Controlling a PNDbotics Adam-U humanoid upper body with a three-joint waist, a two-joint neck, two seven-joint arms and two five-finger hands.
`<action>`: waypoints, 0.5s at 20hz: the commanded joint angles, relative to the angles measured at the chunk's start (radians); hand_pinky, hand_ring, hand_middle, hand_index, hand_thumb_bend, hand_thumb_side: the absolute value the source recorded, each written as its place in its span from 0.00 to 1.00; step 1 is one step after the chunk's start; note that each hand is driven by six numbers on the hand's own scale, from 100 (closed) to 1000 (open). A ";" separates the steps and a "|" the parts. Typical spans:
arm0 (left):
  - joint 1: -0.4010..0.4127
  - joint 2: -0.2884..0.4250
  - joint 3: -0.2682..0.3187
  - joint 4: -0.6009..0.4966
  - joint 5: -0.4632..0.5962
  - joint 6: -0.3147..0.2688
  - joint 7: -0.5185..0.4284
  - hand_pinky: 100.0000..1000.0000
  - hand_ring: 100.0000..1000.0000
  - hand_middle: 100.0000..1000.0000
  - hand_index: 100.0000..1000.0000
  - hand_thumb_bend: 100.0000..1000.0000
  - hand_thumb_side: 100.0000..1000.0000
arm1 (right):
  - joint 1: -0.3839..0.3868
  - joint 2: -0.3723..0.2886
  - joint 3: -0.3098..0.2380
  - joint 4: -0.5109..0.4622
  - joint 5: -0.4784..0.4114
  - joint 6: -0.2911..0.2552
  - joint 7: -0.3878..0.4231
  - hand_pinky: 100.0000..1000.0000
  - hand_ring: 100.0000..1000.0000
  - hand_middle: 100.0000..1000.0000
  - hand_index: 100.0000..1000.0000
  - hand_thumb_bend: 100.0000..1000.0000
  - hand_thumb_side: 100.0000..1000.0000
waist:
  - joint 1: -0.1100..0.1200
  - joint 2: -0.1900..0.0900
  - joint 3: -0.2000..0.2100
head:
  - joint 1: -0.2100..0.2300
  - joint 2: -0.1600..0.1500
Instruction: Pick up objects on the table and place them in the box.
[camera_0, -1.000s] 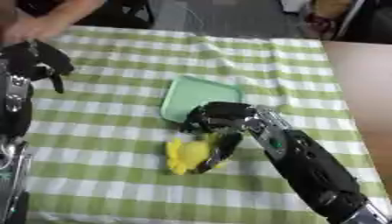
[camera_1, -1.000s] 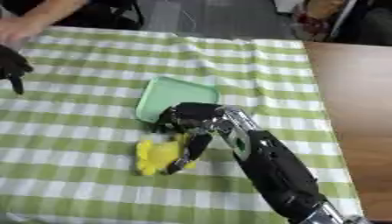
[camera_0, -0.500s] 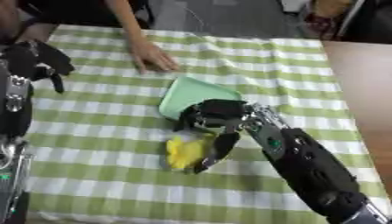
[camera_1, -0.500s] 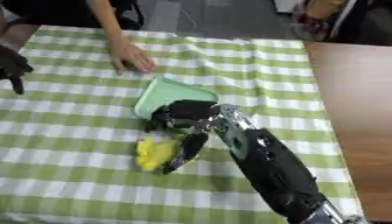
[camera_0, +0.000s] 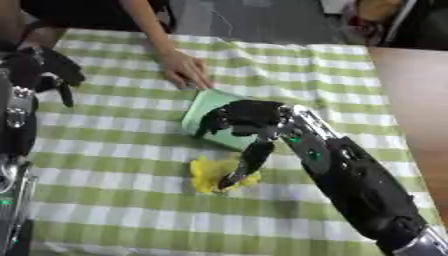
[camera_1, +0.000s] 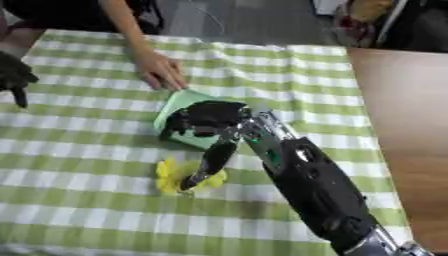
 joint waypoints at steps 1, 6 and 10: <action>-0.009 0.011 -0.001 -0.015 0.001 -0.001 -0.002 0.15 0.42 0.44 0.37 0.55 1.00 | -0.013 -0.012 0.005 -0.028 -0.015 -0.008 0.018 0.54 0.63 0.70 0.83 0.65 0.54 | 0.004 -0.014 -0.002 | -0.005 -0.001; -0.009 0.012 -0.001 -0.015 0.001 -0.001 -0.002 0.15 0.42 0.44 0.37 0.55 1.00 | -0.011 -0.013 0.008 -0.031 -0.027 -0.006 0.030 0.53 0.62 0.70 0.83 0.67 0.53 | 0.004 -0.014 -0.002 | -0.005 -0.001; -0.009 0.012 -0.001 -0.016 0.001 -0.001 -0.002 0.15 0.42 0.44 0.37 0.55 1.00 | -0.006 -0.013 0.011 -0.032 -0.036 -0.005 0.036 0.52 0.62 0.70 0.83 0.67 0.52 | 0.004 -0.013 -0.002 | -0.004 -0.001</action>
